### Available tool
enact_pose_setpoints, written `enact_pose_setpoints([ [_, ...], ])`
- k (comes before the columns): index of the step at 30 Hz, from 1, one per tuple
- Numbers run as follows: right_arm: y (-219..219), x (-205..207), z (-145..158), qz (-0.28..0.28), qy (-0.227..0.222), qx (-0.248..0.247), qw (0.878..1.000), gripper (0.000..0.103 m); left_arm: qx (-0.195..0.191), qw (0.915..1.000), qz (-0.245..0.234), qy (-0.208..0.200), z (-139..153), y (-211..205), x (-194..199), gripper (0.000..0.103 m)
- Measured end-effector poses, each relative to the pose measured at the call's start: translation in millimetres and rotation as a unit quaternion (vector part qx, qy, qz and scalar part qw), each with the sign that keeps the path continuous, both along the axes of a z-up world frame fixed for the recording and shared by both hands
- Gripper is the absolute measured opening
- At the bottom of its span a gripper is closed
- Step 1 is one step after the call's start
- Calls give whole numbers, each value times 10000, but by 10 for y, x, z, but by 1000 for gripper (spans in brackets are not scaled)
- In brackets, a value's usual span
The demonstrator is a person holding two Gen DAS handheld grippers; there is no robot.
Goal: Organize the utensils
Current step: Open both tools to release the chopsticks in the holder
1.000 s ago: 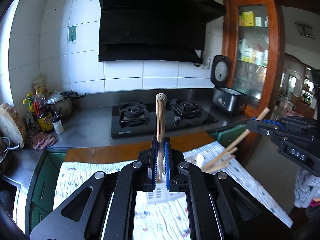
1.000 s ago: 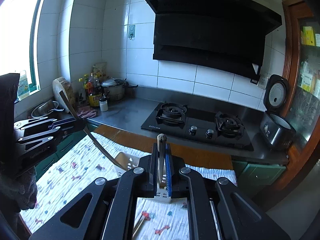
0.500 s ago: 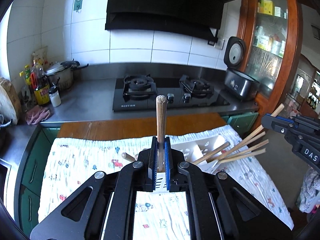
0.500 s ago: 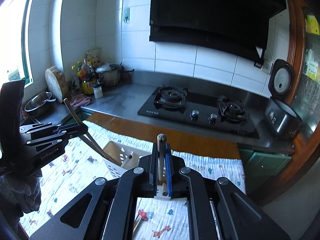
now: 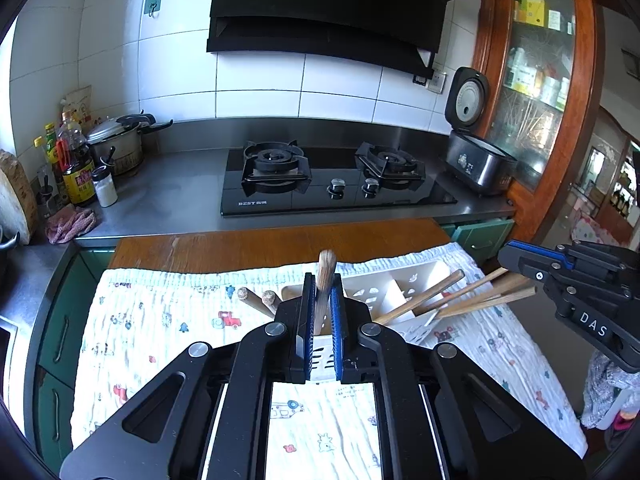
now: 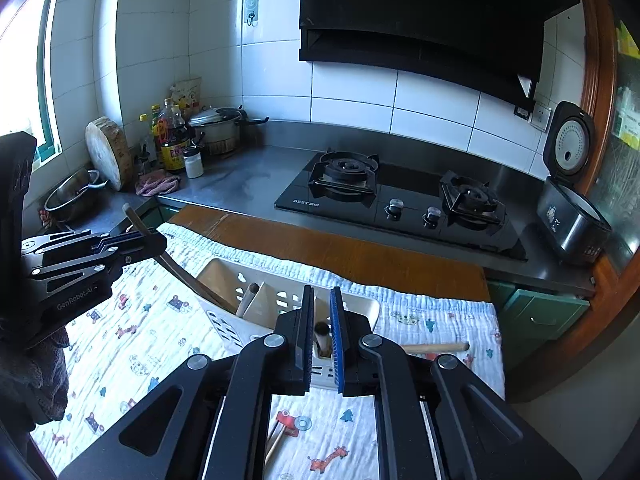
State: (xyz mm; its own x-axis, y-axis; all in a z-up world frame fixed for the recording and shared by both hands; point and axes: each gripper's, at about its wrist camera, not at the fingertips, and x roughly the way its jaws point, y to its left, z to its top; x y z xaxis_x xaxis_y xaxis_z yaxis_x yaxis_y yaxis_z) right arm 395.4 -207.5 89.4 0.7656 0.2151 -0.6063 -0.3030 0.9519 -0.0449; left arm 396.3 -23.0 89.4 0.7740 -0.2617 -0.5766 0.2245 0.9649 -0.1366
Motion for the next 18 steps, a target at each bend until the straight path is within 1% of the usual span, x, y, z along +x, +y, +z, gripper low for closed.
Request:
enact_pose_setpoints([
  [2, -18, -23, 37, -8, -63, 13, 10000, 8, -14, 10000, -22, -41, 18, 7, -27, 8],
  [4, -43, -73, 91, -33, -163, 49, 9999, 14, -33, 10000, -28, -86, 52, 8, -66, 10],
  [6, -79, -153, 163, -50, -288, 103, 9995, 22, -91, 9998, -35, -153, 103, 19, -142, 19],
  [8, -112, -275, 236, -69, -441, 126, 9989, 25, -97, 9996, -42, -254, 163, 21, -247, 20],
  [9, -137, -334, 269, -72, -520, 117, 9986, 28, -127, 9995, -59, -299, 190, 30, -310, 22],
  [10, -154, -431, 306, -96, -639, 100, 9979, 29, -154, 9993, -74, -340, 211, 44, -368, 25],
  [11, -165, -525, 335, -102, -728, 81, 9973, 30, -168, 9990, -62, -411, 231, 59, -457, 34],
  [12, -183, -614, 353, -102, -797, 77, 9967, 30, -163, 9988, -47, -461, 246, 64, -524, 41],
  [14, -223, -819, 360, -72, -889, 126, 9959, 32, -160, 9985, -38, -529, 249, 83, -683, 41],
  [16, -254, -1002, 311, -36, -880, 180, 9959, 35, -219, 9983, -57, -536, 215, 113, -844, 43],
  [18, -266, -1152, 219, -9, -834, 182, 9963, 38, -244, 9982, -4, -542, 166, 161, -990, 52],
])
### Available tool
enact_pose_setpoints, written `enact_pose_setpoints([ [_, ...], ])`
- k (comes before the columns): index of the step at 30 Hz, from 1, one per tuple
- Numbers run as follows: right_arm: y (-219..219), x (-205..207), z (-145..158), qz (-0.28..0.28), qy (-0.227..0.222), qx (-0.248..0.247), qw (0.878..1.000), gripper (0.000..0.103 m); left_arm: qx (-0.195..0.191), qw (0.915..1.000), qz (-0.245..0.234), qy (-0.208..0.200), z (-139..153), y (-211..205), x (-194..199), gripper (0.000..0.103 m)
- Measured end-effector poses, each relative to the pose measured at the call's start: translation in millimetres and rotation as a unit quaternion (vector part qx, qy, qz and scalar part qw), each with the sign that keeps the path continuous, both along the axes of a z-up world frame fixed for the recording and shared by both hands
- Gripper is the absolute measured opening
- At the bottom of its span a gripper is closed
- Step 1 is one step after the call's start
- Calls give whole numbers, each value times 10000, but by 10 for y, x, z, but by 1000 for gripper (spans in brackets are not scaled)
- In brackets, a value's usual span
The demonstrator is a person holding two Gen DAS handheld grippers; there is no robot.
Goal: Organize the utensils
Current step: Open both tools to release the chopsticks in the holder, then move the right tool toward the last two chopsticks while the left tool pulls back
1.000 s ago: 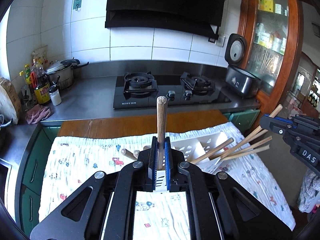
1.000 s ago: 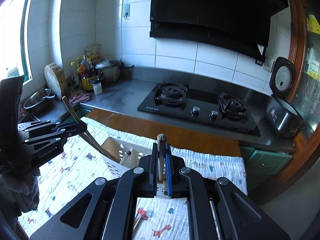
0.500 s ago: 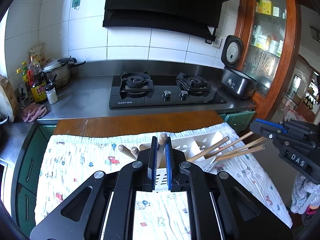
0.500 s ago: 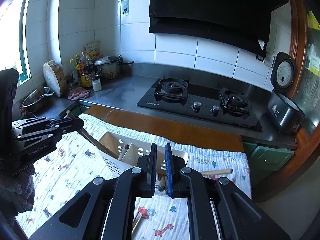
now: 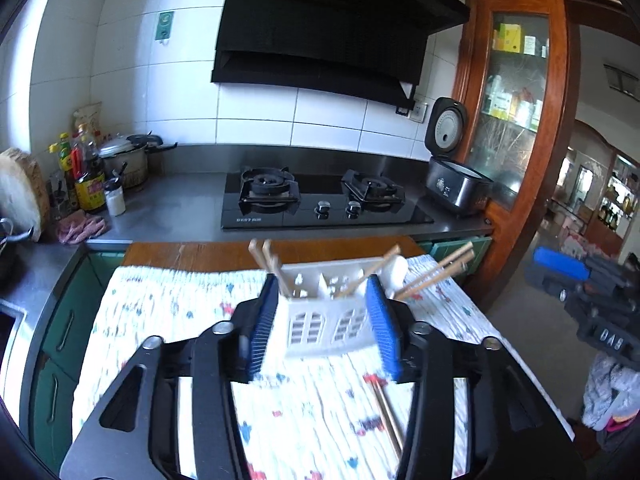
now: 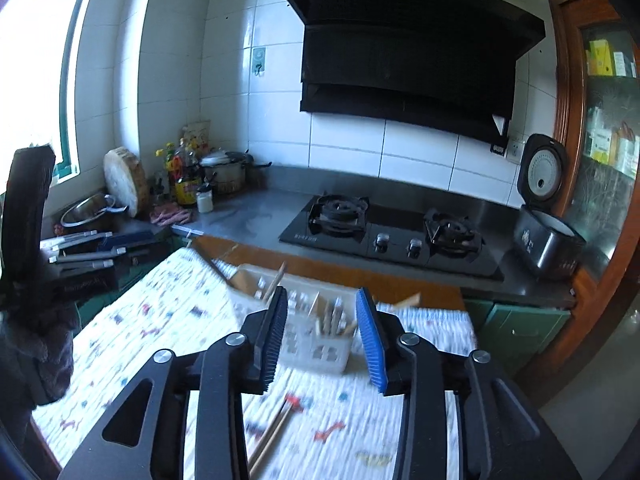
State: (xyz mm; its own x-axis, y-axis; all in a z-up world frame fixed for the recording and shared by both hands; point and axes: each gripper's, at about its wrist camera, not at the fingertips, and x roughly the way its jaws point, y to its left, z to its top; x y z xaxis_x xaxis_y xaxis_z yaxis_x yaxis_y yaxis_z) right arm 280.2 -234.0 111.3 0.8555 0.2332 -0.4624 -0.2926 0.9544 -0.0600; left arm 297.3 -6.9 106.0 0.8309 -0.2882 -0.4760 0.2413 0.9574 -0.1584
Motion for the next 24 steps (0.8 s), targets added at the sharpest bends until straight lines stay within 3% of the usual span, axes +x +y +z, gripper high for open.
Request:
enact_pose_setpoints([
  [2, 4, -152, -148, 41, 118, 21, 9999, 38, -6, 10000, 41, -19, -76, 40, -165, 55],
  [5, 58, -378, -436, 108, 344, -24, 9993, 39, 45, 9999, 142, 18, -214, 89, -395, 68],
  [9, 174, -599, -873, 148, 698, -146, 9973, 39, 129, 9996, 244, 41, -394, 153, -681, 73],
  [16, 345, -855, -1579, 36, 1374, -222, 9903, 38, 61, 9988, 452, 152, -714, 288, -1056, 77],
  [24, 403, -892, -2057, -137, 1951, 80, 9807, 24, -60, 9970, 691, 348, -993, 468, -1304, 79],
])
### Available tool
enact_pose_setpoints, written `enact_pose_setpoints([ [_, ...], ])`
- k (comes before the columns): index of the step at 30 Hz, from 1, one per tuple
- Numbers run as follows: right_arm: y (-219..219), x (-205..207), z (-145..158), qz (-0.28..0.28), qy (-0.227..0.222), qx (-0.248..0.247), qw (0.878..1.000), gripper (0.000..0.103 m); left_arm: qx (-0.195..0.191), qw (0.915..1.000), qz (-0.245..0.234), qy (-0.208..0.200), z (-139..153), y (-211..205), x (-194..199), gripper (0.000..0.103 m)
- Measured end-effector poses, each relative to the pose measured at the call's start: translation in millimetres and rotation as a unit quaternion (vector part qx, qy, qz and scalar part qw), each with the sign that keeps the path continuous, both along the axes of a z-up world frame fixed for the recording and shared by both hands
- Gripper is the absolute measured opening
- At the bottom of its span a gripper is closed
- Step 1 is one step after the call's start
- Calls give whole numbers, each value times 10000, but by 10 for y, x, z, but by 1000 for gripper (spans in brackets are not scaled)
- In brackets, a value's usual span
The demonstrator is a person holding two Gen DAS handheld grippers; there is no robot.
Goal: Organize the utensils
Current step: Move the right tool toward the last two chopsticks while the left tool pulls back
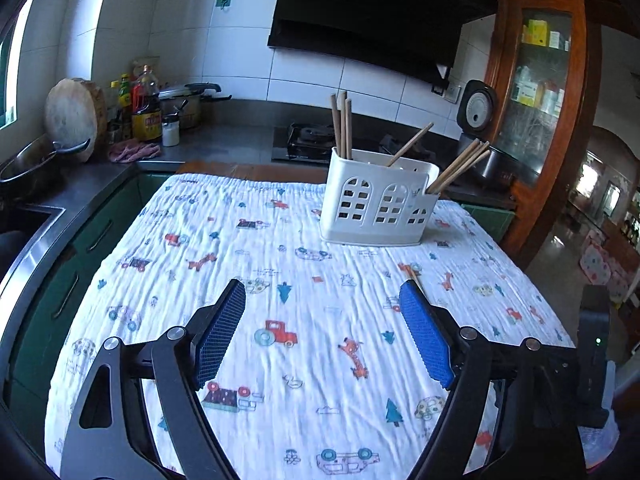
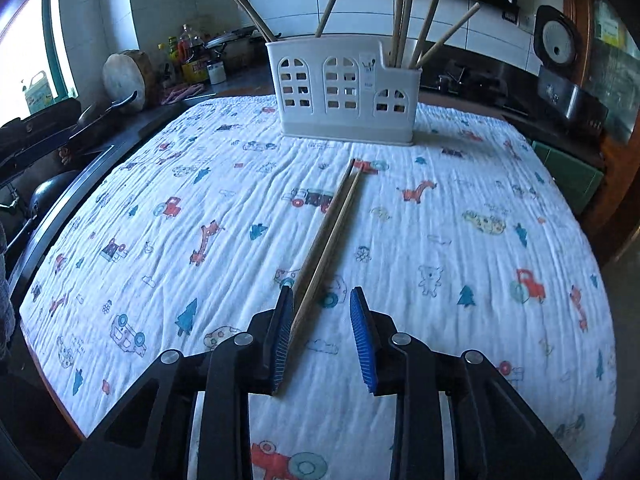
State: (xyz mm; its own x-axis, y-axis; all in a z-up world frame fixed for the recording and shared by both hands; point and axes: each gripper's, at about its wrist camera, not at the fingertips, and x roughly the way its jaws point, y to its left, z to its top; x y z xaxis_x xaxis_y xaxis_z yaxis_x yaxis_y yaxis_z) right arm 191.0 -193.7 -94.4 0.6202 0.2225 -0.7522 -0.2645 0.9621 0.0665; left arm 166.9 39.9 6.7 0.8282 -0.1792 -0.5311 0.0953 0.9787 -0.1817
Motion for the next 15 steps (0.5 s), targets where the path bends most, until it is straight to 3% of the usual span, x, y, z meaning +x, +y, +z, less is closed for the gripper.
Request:
enact_pose_setpoints([
  [15, 76, 113, -233, -378, 451, 368, 9976, 11, -75, 9996, 241, 161, -243, 254, -142, 79],
])
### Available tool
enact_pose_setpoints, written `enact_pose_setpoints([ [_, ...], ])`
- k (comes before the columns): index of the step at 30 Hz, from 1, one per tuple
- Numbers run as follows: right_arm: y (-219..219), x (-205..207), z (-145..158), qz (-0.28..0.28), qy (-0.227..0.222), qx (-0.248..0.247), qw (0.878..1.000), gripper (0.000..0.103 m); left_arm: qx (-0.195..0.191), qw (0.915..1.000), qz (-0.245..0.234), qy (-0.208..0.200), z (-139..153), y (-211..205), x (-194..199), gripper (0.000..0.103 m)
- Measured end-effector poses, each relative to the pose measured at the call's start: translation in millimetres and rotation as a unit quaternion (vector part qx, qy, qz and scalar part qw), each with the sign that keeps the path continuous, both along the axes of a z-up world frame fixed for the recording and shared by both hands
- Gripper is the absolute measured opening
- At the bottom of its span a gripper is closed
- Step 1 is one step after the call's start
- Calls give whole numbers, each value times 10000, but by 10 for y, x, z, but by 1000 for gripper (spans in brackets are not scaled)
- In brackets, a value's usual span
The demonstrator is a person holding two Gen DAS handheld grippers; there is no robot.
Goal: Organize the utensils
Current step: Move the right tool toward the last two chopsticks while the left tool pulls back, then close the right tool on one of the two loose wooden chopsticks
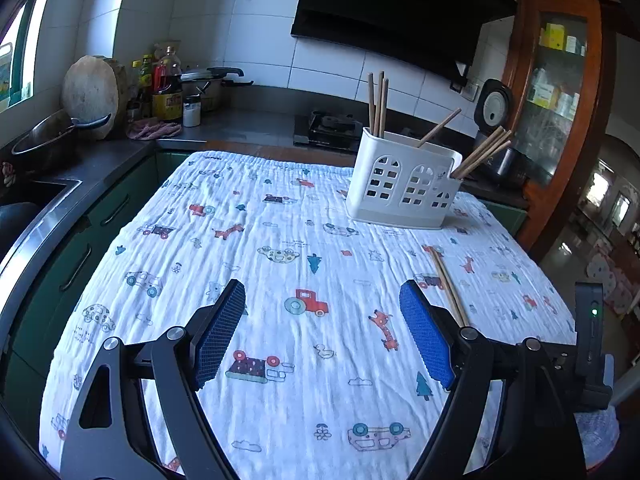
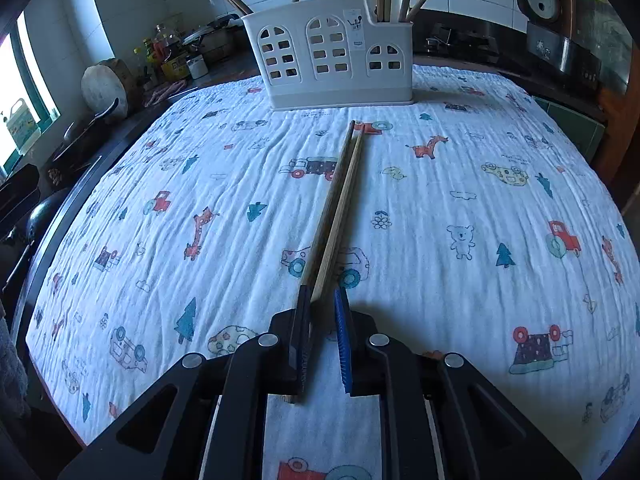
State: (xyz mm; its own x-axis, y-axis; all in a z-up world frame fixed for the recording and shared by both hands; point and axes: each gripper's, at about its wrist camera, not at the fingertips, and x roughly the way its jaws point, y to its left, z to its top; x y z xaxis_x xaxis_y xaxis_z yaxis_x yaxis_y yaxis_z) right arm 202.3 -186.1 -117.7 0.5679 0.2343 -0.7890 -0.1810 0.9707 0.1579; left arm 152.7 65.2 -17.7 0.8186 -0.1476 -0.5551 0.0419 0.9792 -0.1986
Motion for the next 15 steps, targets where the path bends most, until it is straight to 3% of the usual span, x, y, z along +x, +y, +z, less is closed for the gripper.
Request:
enact_pose_setpoints([
  [15, 52, 45, -41, -242, 121, -6, 9996, 9, -119, 9999, -31, 121, -128, 25, 11, 79],
])
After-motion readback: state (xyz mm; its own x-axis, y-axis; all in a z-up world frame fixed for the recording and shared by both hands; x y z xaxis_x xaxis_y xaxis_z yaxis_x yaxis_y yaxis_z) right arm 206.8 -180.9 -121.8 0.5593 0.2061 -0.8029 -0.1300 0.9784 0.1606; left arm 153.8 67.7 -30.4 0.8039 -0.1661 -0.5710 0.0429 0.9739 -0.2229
